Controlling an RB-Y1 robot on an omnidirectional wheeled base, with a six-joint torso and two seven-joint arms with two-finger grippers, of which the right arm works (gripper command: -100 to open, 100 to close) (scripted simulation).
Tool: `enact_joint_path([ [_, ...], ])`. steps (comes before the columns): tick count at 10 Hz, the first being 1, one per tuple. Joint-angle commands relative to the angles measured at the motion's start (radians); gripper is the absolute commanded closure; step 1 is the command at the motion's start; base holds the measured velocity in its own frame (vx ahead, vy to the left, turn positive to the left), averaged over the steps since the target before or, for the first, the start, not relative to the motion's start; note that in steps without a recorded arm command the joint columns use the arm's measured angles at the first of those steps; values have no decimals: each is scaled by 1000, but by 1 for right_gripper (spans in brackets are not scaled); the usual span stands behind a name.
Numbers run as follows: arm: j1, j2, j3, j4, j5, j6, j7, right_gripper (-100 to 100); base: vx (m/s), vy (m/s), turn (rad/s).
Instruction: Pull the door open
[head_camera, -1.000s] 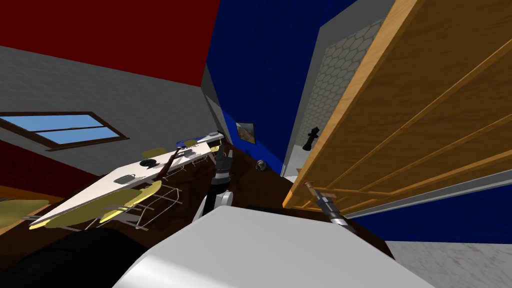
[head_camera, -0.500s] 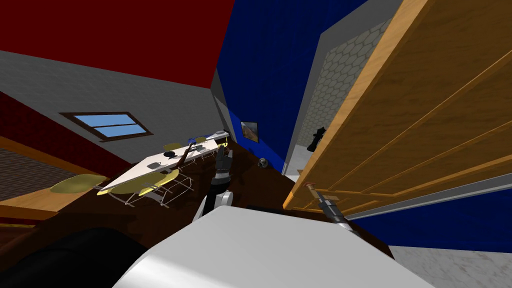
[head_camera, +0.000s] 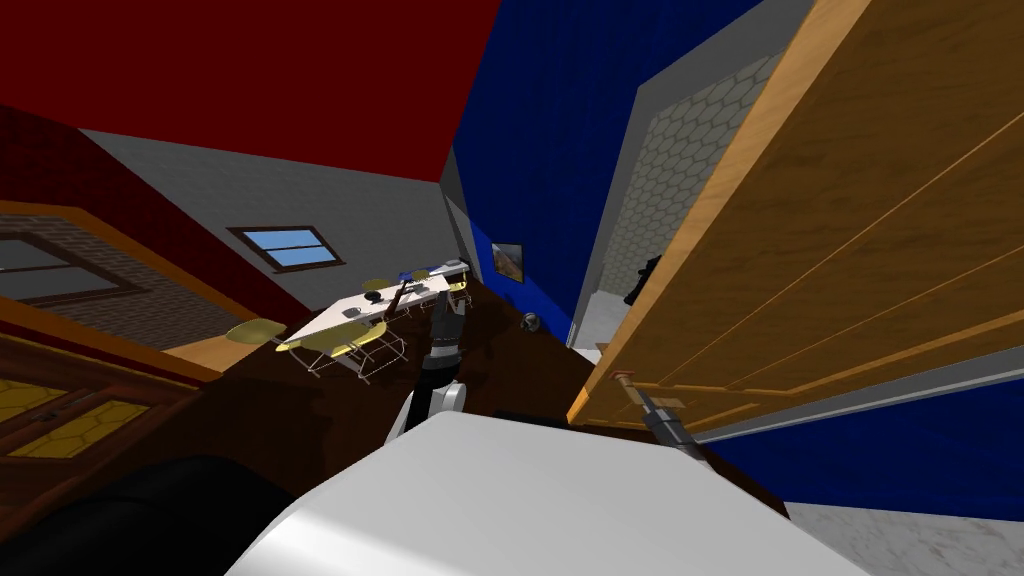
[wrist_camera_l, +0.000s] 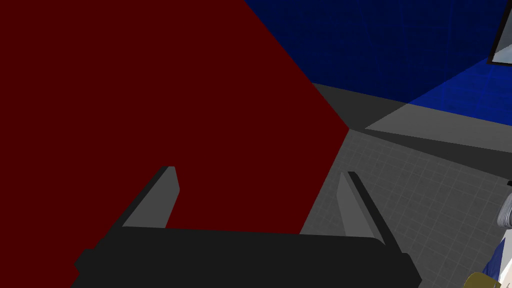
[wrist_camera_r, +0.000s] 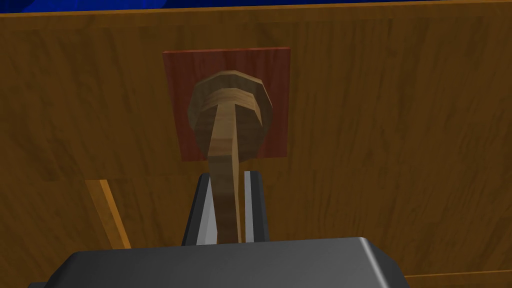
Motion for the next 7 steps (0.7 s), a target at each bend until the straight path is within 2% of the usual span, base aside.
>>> enact_joint_path([
  [1,-8,-6,-2,28,-3,-22,-6,100,-96,-1,26],
  [2,-1,-10,1,37,-4,-39,-9,100,-138,5,169],
  [3,-14,-6,1,52,-2,-36,-9,100,-71,-5,37],
  [4,-21,-4,20,29,4,-18,-5,100,-148,-17,-69],
  [5,-23,-3,25,21,6,-12,-3,100,-224,-27,-36],
  [7,-34,2,56,-24,17,24,6,100,-240,-47,-73],
])
